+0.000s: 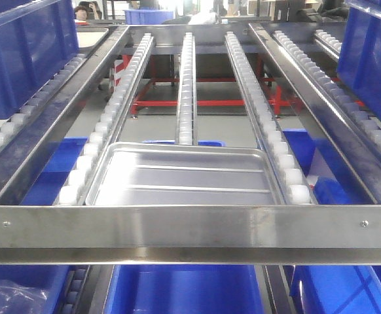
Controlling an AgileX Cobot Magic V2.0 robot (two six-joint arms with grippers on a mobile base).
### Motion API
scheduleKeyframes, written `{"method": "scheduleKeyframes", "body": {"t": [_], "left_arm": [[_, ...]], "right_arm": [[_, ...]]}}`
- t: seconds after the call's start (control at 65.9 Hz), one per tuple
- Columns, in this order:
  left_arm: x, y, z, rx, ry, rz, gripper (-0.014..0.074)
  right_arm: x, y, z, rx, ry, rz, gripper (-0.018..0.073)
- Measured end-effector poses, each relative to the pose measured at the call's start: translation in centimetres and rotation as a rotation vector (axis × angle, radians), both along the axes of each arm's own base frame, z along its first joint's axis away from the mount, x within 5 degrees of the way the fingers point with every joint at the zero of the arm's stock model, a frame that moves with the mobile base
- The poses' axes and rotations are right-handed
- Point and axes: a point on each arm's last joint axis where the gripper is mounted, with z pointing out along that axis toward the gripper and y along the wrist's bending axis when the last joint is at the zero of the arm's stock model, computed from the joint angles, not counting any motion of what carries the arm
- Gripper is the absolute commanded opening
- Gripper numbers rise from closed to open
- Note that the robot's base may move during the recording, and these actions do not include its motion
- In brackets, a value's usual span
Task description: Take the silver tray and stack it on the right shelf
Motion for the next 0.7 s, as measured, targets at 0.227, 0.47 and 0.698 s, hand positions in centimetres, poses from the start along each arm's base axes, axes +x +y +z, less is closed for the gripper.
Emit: {"method": "scheduleKeyframes", "body": {"t": [0.227, 0.47, 0.698], "left_arm": [[0.00, 0.00, 0.00, 0.000, 0.000, 0.000, -0.0082], [0.00, 0.00, 0.00, 0.000, 0.000, 0.000, -0.0082], [0.00, 0.00, 0.00, 0.000, 0.000, 0.000, -0.0082]], "right_arm": [[0.00, 0.00, 0.00, 0.000, 0.000, 0.000, 0.0052], [0.00, 0.00, 0.00, 0.000, 0.000, 0.000, 0.0052], [0.01, -0.02, -0.17, -0.034, 0.016, -0.004, 0.0052]]}}
